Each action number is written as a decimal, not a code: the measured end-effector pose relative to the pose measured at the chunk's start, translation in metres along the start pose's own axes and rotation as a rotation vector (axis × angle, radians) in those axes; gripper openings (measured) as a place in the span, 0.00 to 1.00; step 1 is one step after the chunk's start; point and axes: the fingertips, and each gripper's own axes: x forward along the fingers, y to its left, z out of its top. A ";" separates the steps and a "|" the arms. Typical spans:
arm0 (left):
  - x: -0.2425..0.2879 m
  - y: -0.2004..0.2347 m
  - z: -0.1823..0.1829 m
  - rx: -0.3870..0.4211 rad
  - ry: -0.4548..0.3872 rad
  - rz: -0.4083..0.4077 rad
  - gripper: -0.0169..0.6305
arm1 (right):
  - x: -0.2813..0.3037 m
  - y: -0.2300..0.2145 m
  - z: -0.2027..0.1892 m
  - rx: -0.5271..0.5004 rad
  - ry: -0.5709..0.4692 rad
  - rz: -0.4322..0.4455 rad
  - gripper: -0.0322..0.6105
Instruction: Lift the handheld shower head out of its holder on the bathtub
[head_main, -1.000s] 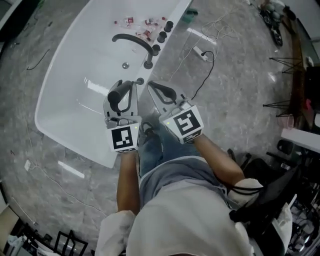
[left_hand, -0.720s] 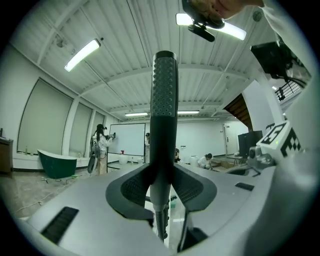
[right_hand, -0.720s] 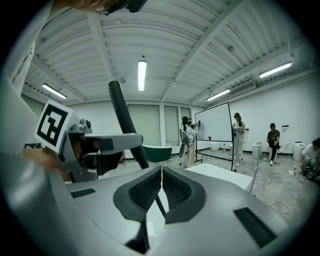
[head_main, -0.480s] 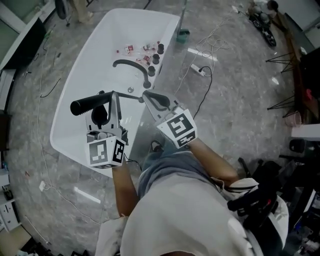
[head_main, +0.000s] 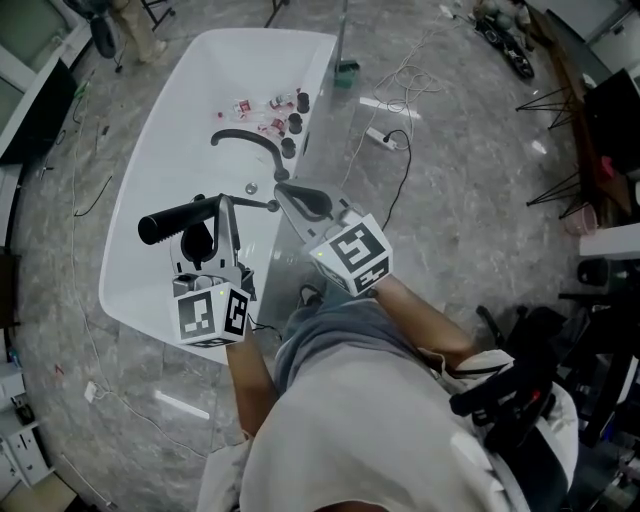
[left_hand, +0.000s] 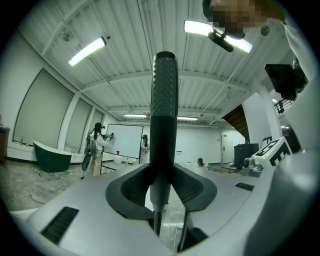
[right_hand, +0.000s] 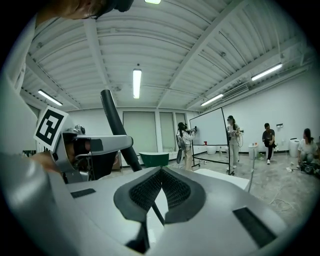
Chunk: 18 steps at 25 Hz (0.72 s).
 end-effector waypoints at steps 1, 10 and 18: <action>0.000 0.001 0.001 -0.008 0.000 -0.003 0.26 | 0.001 0.001 0.003 -0.001 -0.006 0.002 0.08; 0.000 0.009 0.007 -0.039 -0.001 0.002 0.26 | 0.009 0.002 0.010 -0.039 0.002 0.012 0.08; -0.001 0.014 0.005 -0.075 0.000 -0.007 0.26 | 0.012 -0.003 0.010 -0.025 -0.006 0.002 0.08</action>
